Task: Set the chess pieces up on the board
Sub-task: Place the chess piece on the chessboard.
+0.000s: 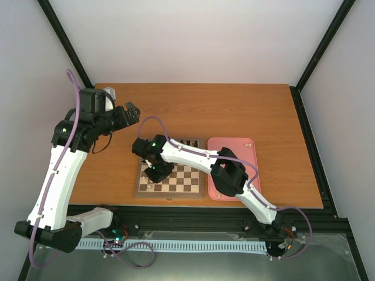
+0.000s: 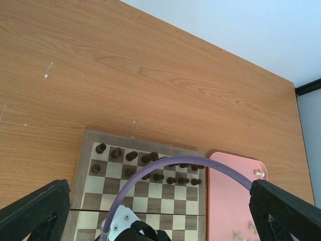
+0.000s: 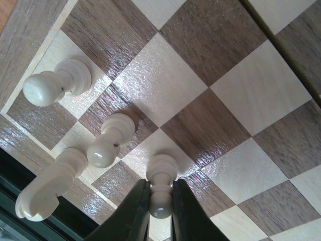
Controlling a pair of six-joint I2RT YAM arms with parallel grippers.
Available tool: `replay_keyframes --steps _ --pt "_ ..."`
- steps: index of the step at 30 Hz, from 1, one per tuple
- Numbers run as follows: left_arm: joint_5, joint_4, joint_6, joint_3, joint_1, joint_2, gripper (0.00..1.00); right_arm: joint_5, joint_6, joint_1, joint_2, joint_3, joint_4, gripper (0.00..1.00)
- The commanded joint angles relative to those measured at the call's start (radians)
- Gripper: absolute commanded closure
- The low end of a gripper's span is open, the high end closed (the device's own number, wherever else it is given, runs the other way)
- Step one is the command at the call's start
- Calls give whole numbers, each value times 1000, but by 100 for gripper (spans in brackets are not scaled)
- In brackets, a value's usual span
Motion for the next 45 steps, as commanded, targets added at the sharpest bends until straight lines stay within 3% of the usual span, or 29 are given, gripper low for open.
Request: replay_keyframes --steps 1,15,23,28,36,40,45 --pt "-4 -4 21 7 7 0 0 2 -15 11 27 29 -12 88" --pt "-11 -7 20 8 7 0 0 13 -19 8 28 30 -11 82" --pt "-12 -4 17 13 6 3 0 16 -33 9 -11 17 -3 71" --pt "-12 -2 15 13 7 9 0 22 -43 8 -66 -14 5 60" --pt "-15 9 11 17 7 23 0 89 -21 -13 -219 -81 -17 59" --pt "-14 10 11 29 7 35 0 141 2 -58 -334 -194 -20 58" --pt "-11 16 14 37 7 56 0 155 46 -217 -541 -538 64 58"
